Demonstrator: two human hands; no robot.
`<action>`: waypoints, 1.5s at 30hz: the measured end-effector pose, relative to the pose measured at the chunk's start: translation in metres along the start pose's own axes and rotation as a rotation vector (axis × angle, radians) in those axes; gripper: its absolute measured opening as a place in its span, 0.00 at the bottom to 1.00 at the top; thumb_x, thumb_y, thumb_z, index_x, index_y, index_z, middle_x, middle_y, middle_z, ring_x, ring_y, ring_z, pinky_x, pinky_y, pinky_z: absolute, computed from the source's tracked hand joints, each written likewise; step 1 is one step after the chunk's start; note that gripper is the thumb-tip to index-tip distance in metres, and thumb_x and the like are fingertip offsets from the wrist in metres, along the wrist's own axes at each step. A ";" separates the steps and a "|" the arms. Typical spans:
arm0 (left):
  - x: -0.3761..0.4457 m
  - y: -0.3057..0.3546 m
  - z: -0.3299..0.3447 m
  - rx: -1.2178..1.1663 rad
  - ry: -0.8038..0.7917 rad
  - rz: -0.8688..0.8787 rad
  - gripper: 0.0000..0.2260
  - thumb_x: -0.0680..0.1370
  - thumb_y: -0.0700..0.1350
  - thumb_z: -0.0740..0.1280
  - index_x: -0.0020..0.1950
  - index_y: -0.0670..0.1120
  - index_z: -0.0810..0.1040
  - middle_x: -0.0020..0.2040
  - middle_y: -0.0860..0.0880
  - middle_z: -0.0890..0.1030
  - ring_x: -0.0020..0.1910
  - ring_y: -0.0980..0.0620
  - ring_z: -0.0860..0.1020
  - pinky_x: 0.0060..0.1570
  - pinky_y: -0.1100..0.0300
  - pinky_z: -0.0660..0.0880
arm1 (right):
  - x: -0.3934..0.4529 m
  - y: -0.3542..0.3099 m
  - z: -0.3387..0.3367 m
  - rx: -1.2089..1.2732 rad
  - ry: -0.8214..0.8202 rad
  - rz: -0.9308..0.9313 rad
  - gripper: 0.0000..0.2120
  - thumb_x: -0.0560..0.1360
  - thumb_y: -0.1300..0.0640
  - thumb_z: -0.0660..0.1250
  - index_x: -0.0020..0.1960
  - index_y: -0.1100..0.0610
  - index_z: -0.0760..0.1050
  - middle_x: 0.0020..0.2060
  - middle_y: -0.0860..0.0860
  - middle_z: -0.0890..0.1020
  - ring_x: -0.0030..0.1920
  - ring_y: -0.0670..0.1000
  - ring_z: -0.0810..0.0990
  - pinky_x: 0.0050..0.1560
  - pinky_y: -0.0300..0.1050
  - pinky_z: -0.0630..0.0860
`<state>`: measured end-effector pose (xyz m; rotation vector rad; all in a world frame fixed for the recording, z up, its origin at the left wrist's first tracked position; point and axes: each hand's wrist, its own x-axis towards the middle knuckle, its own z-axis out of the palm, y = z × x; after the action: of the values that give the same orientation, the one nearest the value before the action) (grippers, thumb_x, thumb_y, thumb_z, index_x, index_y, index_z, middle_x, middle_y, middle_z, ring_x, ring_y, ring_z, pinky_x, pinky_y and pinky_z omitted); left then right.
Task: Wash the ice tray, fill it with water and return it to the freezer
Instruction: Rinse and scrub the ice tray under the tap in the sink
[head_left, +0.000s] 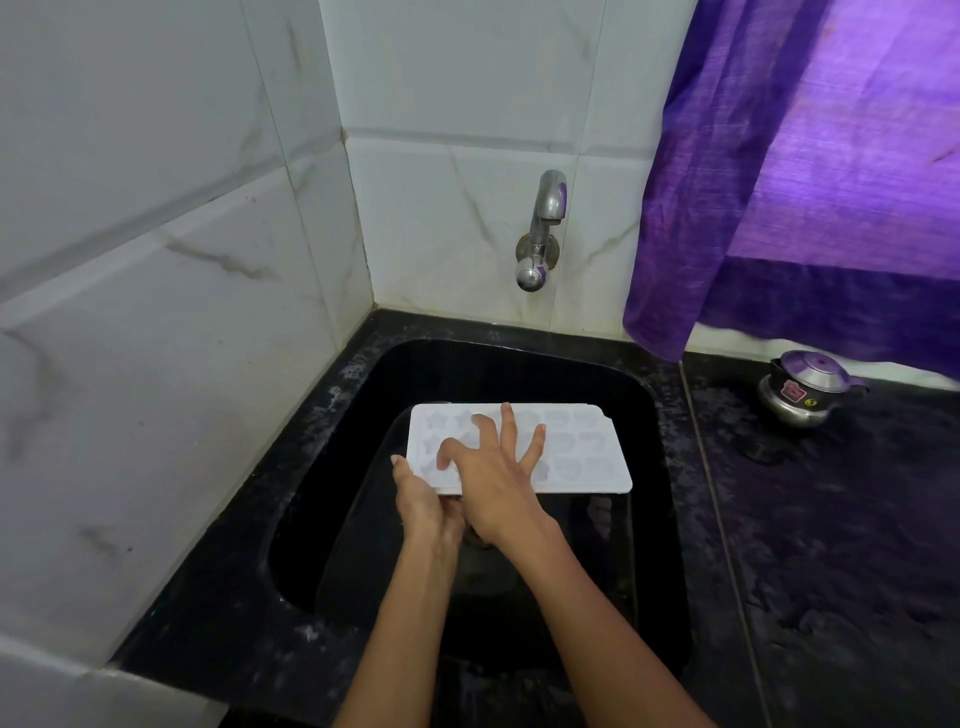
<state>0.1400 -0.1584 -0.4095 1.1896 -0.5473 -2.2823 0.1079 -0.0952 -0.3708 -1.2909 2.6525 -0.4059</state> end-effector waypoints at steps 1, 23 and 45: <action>-0.001 0.000 0.000 0.007 -0.003 -0.010 0.28 0.80 0.63 0.51 0.58 0.43 0.79 0.52 0.41 0.83 0.50 0.41 0.82 0.44 0.50 0.78 | 0.001 -0.001 0.003 -0.002 -0.010 -0.008 0.19 0.75 0.63 0.68 0.60 0.46 0.71 0.76 0.58 0.50 0.74 0.63 0.31 0.68 0.69 0.30; -0.009 0.004 -0.006 0.059 0.000 -0.028 0.28 0.81 0.62 0.49 0.59 0.41 0.76 0.48 0.40 0.82 0.43 0.43 0.81 0.37 0.51 0.75 | 0.004 -0.011 0.013 -0.102 -0.038 -0.026 0.12 0.79 0.52 0.63 0.62 0.45 0.77 0.77 0.58 0.49 0.74 0.64 0.31 0.67 0.72 0.31; 0.007 -0.001 -0.009 -0.044 -0.062 0.034 0.25 0.82 0.60 0.46 0.56 0.46 0.77 0.51 0.41 0.81 0.50 0.40 0.80 0.43 0.42 0.78 | -0.006 0.107 -0.002 0.657 0.368 0.762 0.28 0.78 0.42 0.59 0.72 0.56 0.62 0.67 0.57 0.71 0.66 0.59 0.71 0.64 0.53 0.68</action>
<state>0.1437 -0.1635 -0.4194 1.0839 -0.5326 -2.2972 0.0307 -0.0271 -0.4020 0.0008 2.6382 -1.3042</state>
